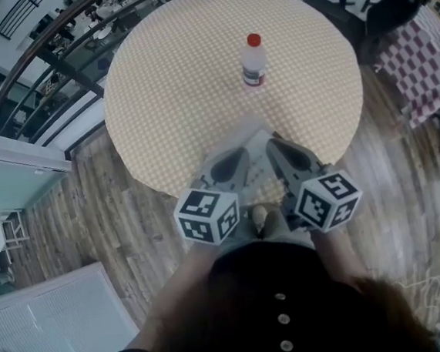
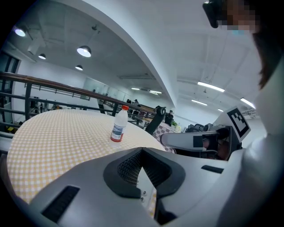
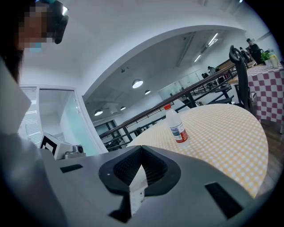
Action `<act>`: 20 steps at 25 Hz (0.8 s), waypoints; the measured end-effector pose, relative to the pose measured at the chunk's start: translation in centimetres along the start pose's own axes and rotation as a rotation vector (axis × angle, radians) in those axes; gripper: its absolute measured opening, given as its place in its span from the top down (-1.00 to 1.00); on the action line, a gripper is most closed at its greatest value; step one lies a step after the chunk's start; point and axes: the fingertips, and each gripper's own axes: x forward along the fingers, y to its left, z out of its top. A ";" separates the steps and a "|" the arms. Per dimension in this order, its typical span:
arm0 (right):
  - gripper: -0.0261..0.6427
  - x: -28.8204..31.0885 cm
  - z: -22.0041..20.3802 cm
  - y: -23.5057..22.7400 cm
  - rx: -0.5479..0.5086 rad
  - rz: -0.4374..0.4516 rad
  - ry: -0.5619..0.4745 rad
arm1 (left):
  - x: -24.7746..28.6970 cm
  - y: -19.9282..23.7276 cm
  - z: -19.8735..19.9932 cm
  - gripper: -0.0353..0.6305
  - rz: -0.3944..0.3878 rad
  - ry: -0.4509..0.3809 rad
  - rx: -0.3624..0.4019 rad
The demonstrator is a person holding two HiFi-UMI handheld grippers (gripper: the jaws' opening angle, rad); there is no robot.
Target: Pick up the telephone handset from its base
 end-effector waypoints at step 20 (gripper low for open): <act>0.89 0.0 -3.1 0.1 0.089 -0.097 -0.004 | 0.0 1.1 -1.6 0.87 -0.046 0.071 0.046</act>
